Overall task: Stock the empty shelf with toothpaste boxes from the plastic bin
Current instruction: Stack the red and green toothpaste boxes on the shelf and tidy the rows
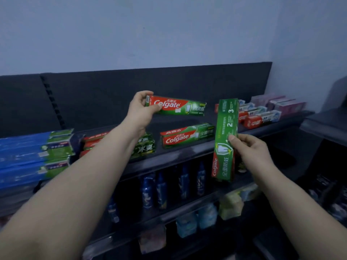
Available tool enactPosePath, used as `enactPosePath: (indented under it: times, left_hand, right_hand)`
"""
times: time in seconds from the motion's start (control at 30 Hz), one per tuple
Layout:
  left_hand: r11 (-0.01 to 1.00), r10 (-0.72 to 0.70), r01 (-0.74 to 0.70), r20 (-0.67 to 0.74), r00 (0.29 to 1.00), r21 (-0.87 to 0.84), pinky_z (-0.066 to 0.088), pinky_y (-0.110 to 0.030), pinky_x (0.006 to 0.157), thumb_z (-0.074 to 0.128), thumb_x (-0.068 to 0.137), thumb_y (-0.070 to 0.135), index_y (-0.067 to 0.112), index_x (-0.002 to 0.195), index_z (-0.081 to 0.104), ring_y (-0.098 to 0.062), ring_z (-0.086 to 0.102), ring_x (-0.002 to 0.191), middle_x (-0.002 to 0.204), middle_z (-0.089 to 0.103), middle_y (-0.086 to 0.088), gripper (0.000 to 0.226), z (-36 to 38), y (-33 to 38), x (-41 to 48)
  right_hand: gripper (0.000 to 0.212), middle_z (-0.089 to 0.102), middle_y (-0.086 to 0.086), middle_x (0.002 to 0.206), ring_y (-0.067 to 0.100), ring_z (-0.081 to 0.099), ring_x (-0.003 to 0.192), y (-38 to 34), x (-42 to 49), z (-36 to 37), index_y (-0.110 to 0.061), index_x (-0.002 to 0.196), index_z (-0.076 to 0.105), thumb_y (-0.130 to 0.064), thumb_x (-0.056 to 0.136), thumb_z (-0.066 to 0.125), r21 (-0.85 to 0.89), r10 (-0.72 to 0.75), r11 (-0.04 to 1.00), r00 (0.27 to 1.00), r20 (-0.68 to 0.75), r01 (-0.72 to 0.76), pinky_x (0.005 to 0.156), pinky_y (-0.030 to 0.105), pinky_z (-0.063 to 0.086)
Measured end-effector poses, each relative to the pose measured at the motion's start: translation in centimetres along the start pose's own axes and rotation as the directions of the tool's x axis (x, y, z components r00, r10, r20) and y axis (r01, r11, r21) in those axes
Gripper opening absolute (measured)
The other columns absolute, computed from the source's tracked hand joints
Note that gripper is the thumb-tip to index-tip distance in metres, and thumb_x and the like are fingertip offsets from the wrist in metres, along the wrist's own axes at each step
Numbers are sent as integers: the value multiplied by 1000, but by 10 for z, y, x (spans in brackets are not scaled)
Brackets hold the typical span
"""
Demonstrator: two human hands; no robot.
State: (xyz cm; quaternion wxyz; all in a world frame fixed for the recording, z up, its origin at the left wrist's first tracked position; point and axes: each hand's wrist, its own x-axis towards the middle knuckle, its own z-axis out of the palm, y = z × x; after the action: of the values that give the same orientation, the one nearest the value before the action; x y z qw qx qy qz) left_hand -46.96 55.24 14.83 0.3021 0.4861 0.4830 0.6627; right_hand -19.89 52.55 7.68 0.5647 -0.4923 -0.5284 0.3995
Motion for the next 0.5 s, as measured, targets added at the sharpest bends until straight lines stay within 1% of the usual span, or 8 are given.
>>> enactPosePath:
  times: [0.07,0.17,0.23,0.3,0.37,0.43,0.47,0.5]
  left_hand:
    - [997,-51,50,13,999,56,51,-18,69,69,82,-1,16,111,50,-14,60,90,95,58,0,39,15,-20,27]
    - [971,-180,173,31,983,166,47,-21,72,71,81,4,18,111,50,-18,58,99,108,59,-5,39,24,-49,59]
    - [926,-255,232,39,966,298,47,-25,77,72,80,8,21,109,51,-19,57,101,113,58,-7,39,21,-62,72]
    - [864,-304,252,54,951,435,49,-35,92,73,77,8,24,102,50,-23,57,105,117,58,-11,37,17,-70,81]
    - [766,-370,256,80,925,590,47,-42,97,72,78,10,24,102,49,-24,56,107,117,57,-10,36,16,-68,83]
    - [590,-427,193,99,899,784,44,-41,99,69,82,16,19,117,48,-23,53,111,123,55,-7,41,20,-60,80]
    - [494,-406,120,107,907,861,42,-39,100,66,83,20,18,126,44,-24,51,116,130,52,-7,48,23,-54,77]
    - [433,-345,38,127,930,900,40,-38,103,63,85,24,19,135,40,-25,47,123,137,47,-7,55,28,-47,74]
  right_hand:
    - [23,69,23,100,21,65,77,1,20,-6,-6,103,67,-23,89,65,31,11,999,1000,22,-11,73,32,51]
    - [21,68,23,102,25,68,83,3,46,-13,-9,102,67,-26,89,64,30,23,999,998,64,-25,77,37,53]
    - [21,70,19,97,25,70,83,4,60,-14,-10,101,67,-27,89,63,42,17,999,996,85,-21,75,37,55]
    - [20,72,11,90,19,69,77,5,72,-13,-9,101,67,-25,90,62,54,15,998,996,92,-20,67,32,56]
    - [18,73,4,82,15,68,71,5,82,-9,-9,98,67,-24,91,62,83,14,996,994,110,-23,61,27,54]
    - [17,73,1,78,11,68,67,5,92,-1,-8,97,68,-23,91,62,128,24,991,992,123,-40,59,25,53]
    - [18,73,2,80,10,67,68,4,96,3,-8,98,68,-23,91,62,139,26,989,992,125,-44,61,25,53]
    - [19,73,4,84,11,67,72,3,100,7,-7,100,67,-23,90,62,149,29,988,992,124,-48,65,25,54]
